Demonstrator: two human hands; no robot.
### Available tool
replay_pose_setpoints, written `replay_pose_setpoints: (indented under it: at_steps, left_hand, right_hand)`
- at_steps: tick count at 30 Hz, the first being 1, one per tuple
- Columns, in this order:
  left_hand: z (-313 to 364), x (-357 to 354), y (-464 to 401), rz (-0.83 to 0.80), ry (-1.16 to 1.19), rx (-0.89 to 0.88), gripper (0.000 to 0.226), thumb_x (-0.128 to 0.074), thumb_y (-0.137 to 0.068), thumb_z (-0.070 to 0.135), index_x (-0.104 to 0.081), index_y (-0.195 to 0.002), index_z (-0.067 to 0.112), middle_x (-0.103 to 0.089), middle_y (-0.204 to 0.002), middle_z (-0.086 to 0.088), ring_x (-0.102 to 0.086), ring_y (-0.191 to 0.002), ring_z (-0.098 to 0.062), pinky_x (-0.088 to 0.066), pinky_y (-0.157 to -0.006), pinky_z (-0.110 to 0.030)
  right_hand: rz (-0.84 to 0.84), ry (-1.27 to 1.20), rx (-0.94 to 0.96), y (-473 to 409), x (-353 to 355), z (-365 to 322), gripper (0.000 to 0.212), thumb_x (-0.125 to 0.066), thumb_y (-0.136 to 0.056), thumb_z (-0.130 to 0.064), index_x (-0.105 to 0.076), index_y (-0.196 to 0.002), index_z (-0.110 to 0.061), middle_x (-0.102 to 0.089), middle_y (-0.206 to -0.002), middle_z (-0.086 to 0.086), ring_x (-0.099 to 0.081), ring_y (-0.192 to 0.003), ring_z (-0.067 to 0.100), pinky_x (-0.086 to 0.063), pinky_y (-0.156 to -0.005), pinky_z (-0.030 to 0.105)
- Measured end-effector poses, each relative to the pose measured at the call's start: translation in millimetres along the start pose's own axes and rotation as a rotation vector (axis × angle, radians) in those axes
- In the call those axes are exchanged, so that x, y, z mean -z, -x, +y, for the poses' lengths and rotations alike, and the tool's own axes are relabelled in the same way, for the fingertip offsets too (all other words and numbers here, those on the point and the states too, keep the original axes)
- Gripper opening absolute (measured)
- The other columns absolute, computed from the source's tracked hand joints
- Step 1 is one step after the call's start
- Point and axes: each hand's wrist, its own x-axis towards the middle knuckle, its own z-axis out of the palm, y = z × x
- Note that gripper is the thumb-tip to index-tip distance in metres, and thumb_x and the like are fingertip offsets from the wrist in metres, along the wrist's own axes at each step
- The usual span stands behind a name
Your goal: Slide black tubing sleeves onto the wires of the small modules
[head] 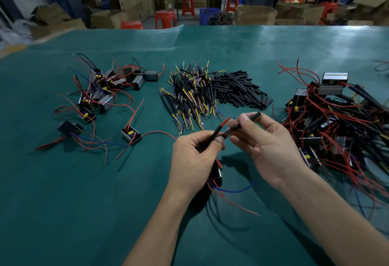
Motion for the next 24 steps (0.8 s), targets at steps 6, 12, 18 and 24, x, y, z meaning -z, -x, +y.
replay_pose_setpoints:
  at_steps: [6,12,18,24]
  left_hand:
    - [-4,-2,0,-0.044,0.005,0.016,0.034,-0.071,-0.090,0.003,-0.074,-0.091,0.038,-0.076,-0.075,0.004,-0.070,-0.071,-0.008,-0.054,-0.071,-0.019]
    - [-8,-3,-1,-0.184,-0.043,-0.019,0.031,-0.068,-0.093,0.005,-0.072,-0.117,0.023,-0.076,-0.094,0.010,-0.069,-0.088,-0.005,-0.055,-0.085,-0.029]
    - [-10,-4,-1,-0.194,-0.093,-0.073,0.027,-0.065,-0.096,0.012,-0.071,-0.121,0.019,-0.075,-0.110,0.003,-0.069,-0.107,-0.012,-0.053,-0.098,-0.040]
    - [-14,-5,-1,-0.167,-0.079,-0.011,0.023,-0.060,-0.096,0.012,-0.075,-0.112,0.020,-0.077,-0.102,0.006,-0.067,-0.092,-0.003,-0.055,-0.089,-0.033]
  right_hand:
    - [-0.046,0.226,0.110,1,-2,6,0.023,-0.082,-0.065,-0.032,-0.079,-0.079,-0.014,-0.075,-0.080,0.008,-0.067,-0.076,0.016,-0.055,-0.069,0.022]
    - [-0.063,0.364,0.174,-3,7,3,0.015,-0.082,-0.067,-0.023,-0.080,-0.077,-0.013,-0.074,-0.071,0.008,-0.061,-0.060,0.011,-0.051,-0.057,0.019]
    - [-0.088,0.469,0.126,-3,10,5,0.031,-0.085,-0.067,-0.023,-0.072,-0.093,-0.012,-0.072,-0.067,0.015,-0.059,-0.055,0.016,-0.050,-0.051,0.024]
    - [-0.103,0.588,0.229,-11,18,-3,0.009,-0.067,-0.096,-0.014,-0.076,-0.093,-0.016,-0.075,-0.075,0.010,-0.066,-0.060,0.015,-0.054,-0.055,0.024]
